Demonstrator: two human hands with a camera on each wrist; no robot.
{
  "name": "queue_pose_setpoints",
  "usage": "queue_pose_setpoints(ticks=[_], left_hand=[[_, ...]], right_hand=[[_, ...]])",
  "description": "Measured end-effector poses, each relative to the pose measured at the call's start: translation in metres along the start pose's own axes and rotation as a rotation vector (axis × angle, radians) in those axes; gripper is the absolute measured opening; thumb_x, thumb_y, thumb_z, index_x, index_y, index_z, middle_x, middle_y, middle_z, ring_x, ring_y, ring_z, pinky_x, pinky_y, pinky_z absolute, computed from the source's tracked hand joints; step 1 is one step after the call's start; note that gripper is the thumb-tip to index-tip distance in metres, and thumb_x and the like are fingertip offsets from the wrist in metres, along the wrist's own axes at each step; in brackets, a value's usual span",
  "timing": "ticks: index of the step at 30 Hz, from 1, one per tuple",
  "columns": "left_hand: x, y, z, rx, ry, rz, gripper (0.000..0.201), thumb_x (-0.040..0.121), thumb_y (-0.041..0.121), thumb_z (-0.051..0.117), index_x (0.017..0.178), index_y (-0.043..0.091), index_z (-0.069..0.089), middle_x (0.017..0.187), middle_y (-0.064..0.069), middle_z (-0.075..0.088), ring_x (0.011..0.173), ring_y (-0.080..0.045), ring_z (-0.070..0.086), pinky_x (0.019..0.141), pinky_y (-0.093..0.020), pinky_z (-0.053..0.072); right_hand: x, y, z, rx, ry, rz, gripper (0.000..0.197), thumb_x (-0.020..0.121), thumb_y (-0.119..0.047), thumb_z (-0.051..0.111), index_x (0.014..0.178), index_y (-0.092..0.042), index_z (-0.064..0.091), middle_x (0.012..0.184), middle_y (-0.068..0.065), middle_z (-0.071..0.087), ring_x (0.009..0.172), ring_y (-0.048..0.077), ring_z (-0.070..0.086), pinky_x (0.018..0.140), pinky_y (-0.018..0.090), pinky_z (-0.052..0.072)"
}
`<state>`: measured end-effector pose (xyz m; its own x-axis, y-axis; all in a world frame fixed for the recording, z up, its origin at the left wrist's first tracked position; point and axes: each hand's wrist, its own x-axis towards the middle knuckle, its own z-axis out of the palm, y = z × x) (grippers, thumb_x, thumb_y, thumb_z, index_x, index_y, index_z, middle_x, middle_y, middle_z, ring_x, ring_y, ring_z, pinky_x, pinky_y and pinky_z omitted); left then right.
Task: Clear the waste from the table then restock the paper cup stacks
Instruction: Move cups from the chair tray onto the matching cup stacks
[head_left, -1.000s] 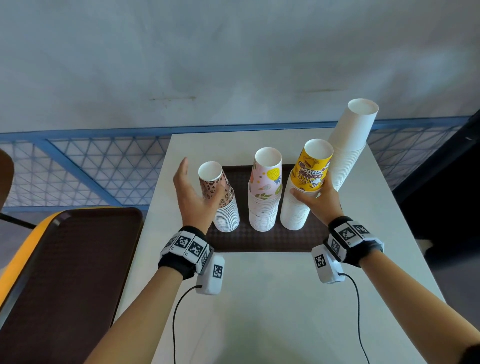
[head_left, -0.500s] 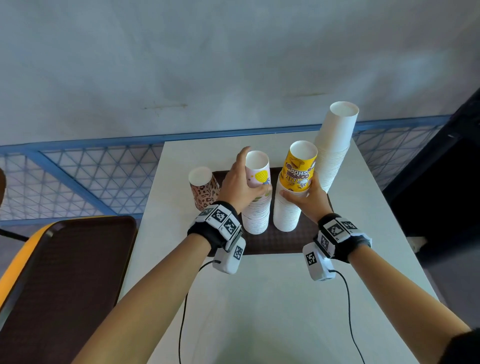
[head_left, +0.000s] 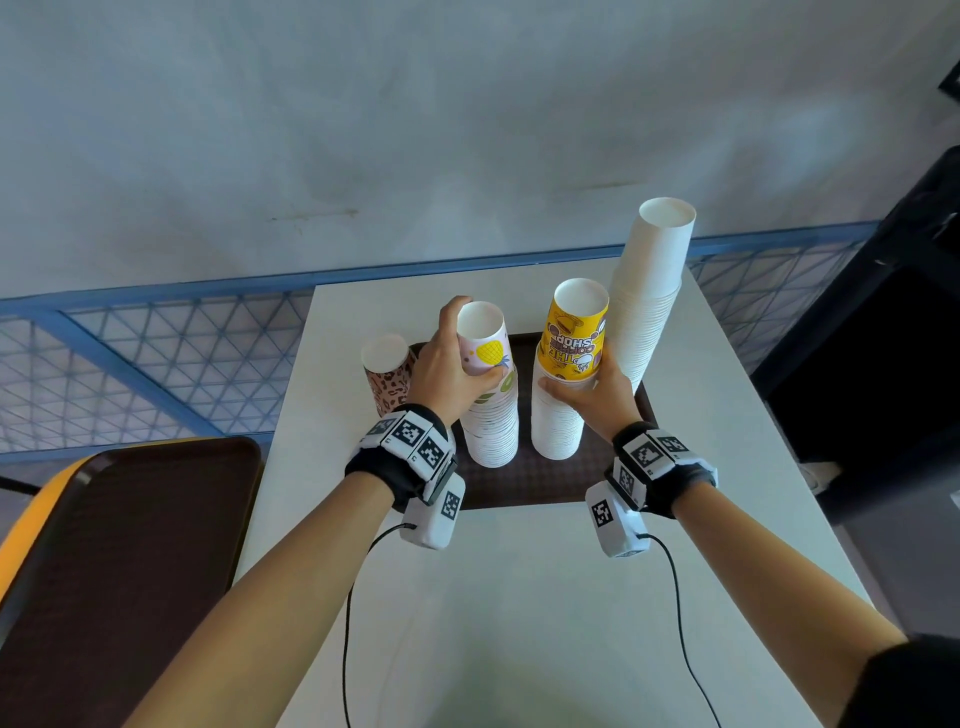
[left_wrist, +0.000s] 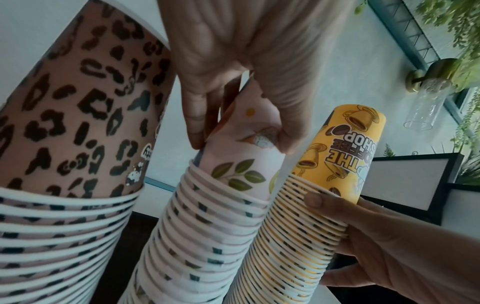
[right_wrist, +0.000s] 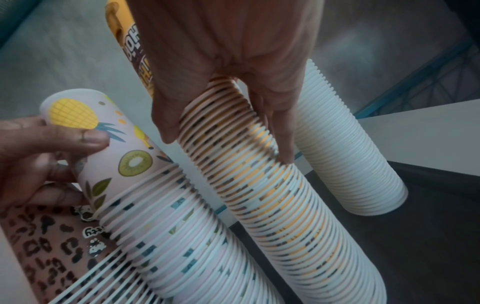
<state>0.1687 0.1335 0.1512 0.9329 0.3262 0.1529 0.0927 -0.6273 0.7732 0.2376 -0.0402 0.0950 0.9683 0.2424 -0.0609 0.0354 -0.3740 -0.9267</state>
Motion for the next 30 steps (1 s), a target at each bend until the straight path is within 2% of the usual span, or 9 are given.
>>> queue_pose_setpoints(ticks=[6,10,13,17,19,21,26,28,30], left_hand=[[0.0,-0.001,0.001,0.004,-0.019,-0.002,0.079,0.069,0.023,0.077,0.132,0.019,0.029,0.116,-0.008,0.057,0.101,-0.027,0.059,0.083,-0.041,0.054],[-0.001,-0.003,0.002,-0.016,-0.012,-0.011,0.079,0.069,0.021,0.078,0.132,0.021,0.03,0.108,0.002,0.052,0.097,-0.022,0.057,0.082,-0.034,0.052],[-0.001,-0.004,0.002,-0.022,-0.01,-0.029,0.08,0.069,0.022,0.078,0.132,0.023,0.029,0.105,0.002,0.051,0.093,-0.019,0.055,0.081,-0.032,0.051],[0.0,-0.005,0.003,-0.026,-0.006,-0.031,0.079,0.069,0.021,0.078,0.131,0.022,0.03,0.1,-0.001,0.053,0.088,-0.02,0.055,0.077,-0.03,0.048],[0.0,-0.005,0.004,-0.034,-0.005,-0.036,0.078,0.069,0.02,0.078,0.131,0.023,0.03,0.101,-0.001,0.053,0.089,-0.02,0.055,0.076,-0.029,0.048],[0.001,-0.005,0.004,-0.042,-0.008,-0.038,0.079,0.069,0.019,0.078,0.131,0.022,0.03,0.104,-0.001,0.053,0.092,-0.021,0.056,0.077,-0.03,0.049],[0.001,-0.005,0.004,-0.053,-0.006,-0.043,0.08,0.068,0.017,0.079,0.131,0.021,0.03,0.107,0.0,0.052,0.098,-0.024,0.057,0.083,-0.035,0.052],[0.001,-0.005,0.004,-0.045,-0.004,-0.047,0.08,0.068,0.017,0.079,0.131,0.02,0.03,0.107,0.0,0.051,0.1,-0.025,0.057,0.085,-0.038,0.052],[0.002,-0.005,0.004,-0.035,0.003,-0.046,0.08,0.067,0.016,0.079,0.131,0.019,0.031,0.107,-0.001,0.051,0.101,-0.029,0.057,0.087,-0.043,0.052]], right_hand=[[-0.002,-0.001,0.002,0.003,0.011,-0.017,0.077,0.069,-0.025,0.08,0.133,-0.015,0.039,0.126,0.004,0.06,0.113,0.023,0.059,0.093,0.029,0.044],[-0.008,0.0,-0.002,0.069,-0.006,-0.018,0.093,0.066,-0.026,0.082,0.14,-0.022,0.027,0.131,0.001,0.057,0.117,0.018,0.055,0.103,0.036,0.043],[-0.019,0.013,-0.012,0.075,-0.014,0.043,0.101,0.067,-0.032,0.081,0.145,-0.027,0.016,0.138,0.006,0.051,0.125,0.018,0.048,0.107,0.037,0.038],[-0.026,0.041,-0.038,0.11,0.184,0.147,0.077,0.067,-0.048,0.07,0.131,-0.018,0.038,0.116,0.012,0.061,0.112,0.029,0.058,0.091,0.035,0.046],[-0.018,0.05,-0.056,0.094,0.311,0.165,0.068,0.074,-0.04,0.072,0.128,-0.014,0.04,0.106,0.009,0.058,0.109,0.033,0.059,0.09,0.038,0.048],[-0.002,0.049,-0.073,0.044,0.377,0.13,0.07,0.075,-0.031,0.074,0.131,-0.014,0.036,0.114,0.013,0.055,0.112,0.032,0.056,0.093,0.04,0.047],[0.043,0.021,-0.093,-0.121,0.227,0.042,0.106,0.065,-0.029,0.082,0.144,-0.019,0.013,0.143,0.016,0.037,0.132,0.025,0.039,0.109,0.046,0.035],[0.057,0.012,-0.092,-0.132,0.158,0.038,0.114,0.062,-0.028,0.085,0.146,-0.021,0.007,0.148,0.016,0.034,0.136,0.026,0.035,0.112,0.046,0.031],[0.068,0.005,-0.088,-0.138,0.126,0.049,0.112,0.061,-0.025,0.085,0.145,-0.02,0.01,0.146,0.013,0.038,0.134,0.028,0.039,0.11,0.044,0.034]])
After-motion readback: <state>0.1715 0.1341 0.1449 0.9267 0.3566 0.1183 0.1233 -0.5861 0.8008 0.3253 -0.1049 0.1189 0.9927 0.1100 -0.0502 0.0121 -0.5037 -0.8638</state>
